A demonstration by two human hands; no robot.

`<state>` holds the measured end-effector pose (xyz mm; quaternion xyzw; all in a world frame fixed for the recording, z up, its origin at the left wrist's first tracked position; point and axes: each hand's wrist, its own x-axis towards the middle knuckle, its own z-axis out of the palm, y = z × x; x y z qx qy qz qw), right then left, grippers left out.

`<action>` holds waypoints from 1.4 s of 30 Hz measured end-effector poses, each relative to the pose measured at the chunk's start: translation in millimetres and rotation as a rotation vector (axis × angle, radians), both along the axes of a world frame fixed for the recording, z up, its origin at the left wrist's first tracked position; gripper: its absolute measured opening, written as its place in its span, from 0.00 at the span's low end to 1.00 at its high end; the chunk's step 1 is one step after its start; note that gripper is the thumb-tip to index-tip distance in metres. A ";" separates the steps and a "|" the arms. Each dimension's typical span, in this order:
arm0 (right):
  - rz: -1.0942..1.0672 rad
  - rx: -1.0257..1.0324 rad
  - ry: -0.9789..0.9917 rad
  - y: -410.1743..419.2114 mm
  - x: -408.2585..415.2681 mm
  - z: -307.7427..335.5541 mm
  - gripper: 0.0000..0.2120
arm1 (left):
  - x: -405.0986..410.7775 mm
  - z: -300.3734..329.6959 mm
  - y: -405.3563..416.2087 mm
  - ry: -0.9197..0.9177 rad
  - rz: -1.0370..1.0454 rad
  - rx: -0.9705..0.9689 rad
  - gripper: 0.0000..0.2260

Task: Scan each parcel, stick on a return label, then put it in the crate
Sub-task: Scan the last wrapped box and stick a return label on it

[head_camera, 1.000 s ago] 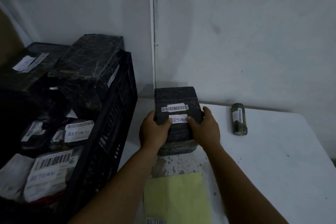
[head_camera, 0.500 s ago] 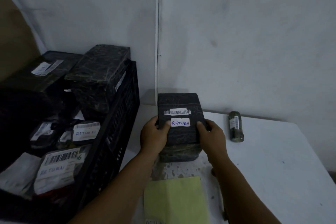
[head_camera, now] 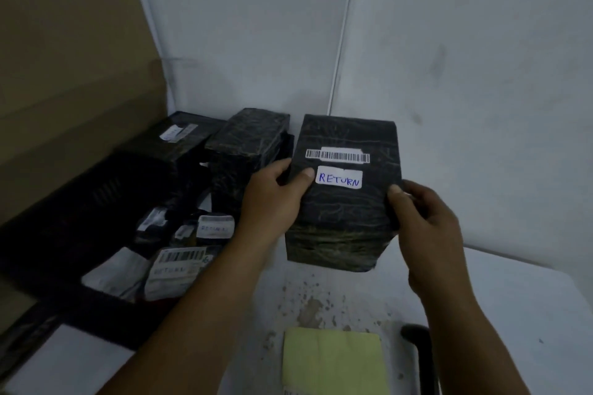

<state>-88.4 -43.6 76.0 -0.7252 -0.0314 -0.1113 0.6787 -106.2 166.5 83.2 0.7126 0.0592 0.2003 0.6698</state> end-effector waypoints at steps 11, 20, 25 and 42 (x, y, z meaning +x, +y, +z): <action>0.236 -0.054 -0.194 81.3 -56.7 92.3 0.11 | -83.8 85.3 98.0 -0.061 0.175 -0.090 0.06; 0.421 -0.104 -0.253 159.4 -89.1 96.9 0.19 | -143.9 105.8 169.4 -0.103 0.375 -0.081 0.10; 0.556 -0.129 -0.149 214.4 -88.5 56.1 0.16 | -159.7 81.9 215.6 -0.037 0.505 0.001 0.07; 0.653 -0.310 -0.043 285.8 -75.6 -50.3 0.21 | -155.5 -43.4 273.1 0.134 0.684 0.242 0.17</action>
